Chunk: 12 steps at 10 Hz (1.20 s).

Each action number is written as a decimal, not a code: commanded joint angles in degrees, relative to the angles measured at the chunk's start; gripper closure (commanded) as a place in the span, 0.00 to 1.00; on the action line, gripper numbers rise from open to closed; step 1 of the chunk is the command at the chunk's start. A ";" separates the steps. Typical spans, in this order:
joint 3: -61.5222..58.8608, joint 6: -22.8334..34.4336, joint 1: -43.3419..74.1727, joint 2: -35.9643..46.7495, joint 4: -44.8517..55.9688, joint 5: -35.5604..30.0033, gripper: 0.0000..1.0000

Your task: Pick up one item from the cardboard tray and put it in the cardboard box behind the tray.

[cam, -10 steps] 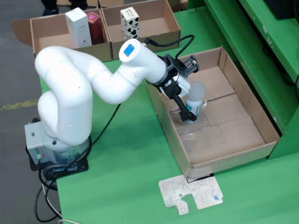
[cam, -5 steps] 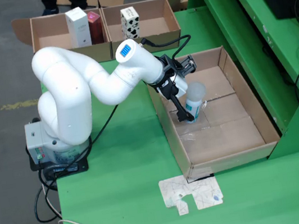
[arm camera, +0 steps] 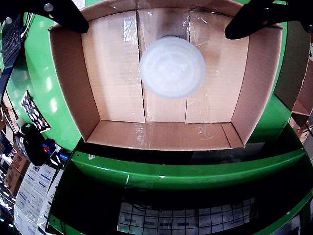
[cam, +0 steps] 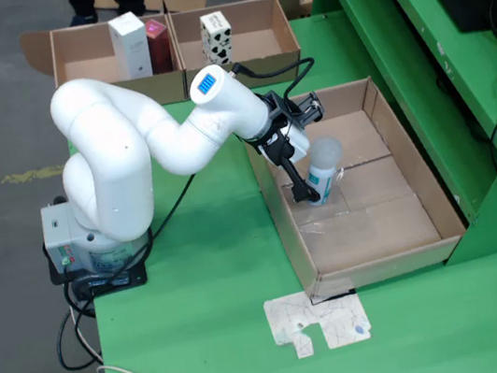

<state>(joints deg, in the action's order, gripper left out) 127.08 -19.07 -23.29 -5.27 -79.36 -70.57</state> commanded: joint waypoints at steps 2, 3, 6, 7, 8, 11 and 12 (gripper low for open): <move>-3.35 0.04 -0.01 -2.32 -1.66 -0.03 0.00; -3.47 -0.06 -0.07 -2.78 -1.79 0.05 0.00; -4.67 -0.07 0.14 -3.90 -1.45 -0.03 0.00; -4.67 -0.07 0.14 -3.90 -1.45 -0.03 0.00; -6.81 0.24 0.87 -6.04 -1.45 -0.57 0.00; -9.40 0.35 1.38 -8.57 -1.11 -0.92 0.00; -9.40 0.35 1.38 -8.57 -1.11 -0.92 0.00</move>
<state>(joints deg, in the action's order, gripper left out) 120.84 -18.89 -22.58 -13.00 -79.89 -71.54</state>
